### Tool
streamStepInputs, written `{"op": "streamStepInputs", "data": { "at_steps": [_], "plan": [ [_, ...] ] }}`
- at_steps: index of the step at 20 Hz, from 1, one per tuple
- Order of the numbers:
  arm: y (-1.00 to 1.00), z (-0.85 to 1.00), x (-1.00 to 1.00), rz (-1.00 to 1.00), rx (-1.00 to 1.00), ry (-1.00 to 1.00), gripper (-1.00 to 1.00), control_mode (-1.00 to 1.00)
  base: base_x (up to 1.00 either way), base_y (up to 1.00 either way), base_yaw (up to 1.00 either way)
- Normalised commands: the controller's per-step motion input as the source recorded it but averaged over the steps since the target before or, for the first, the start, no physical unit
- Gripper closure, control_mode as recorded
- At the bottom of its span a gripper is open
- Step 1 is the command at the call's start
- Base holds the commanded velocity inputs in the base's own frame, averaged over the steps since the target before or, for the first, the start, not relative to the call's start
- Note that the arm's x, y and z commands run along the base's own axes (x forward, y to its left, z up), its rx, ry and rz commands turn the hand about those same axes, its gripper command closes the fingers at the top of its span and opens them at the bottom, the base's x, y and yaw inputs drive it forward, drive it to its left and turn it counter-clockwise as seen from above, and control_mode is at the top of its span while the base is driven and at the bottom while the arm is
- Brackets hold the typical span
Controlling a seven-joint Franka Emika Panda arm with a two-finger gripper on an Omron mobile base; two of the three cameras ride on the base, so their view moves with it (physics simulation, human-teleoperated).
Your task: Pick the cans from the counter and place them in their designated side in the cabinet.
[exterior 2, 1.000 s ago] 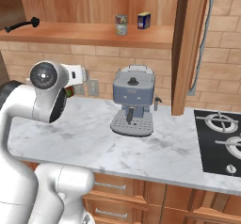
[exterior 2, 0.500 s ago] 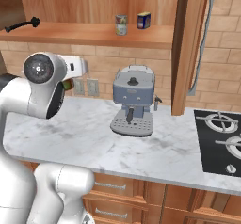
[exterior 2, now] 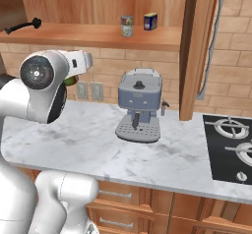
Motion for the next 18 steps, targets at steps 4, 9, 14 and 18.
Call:
{"op": "streamStepInputs", "data": {
  "at_steps": [4,9,14,18],
  "plan": [
    [-0.03,0.27,0.00,0.00,0.00,-0.08,1.00,-1.00,0.00,0.00,0.00],
    [-0.03,0.32,0.00,0.00,0.00,-0.05,1.00,-1.00,0.00,0.00,0.00],
    [0.00,0.24,0.00,0.00,0.00,-0.02,1.00,-1.00,0.00,0.00,0.00],
    [0.00,0.04,0.00,0.00,0.00,-0.05,1.00,-1.00,0.00,0.00,0.00]
  ]
}}
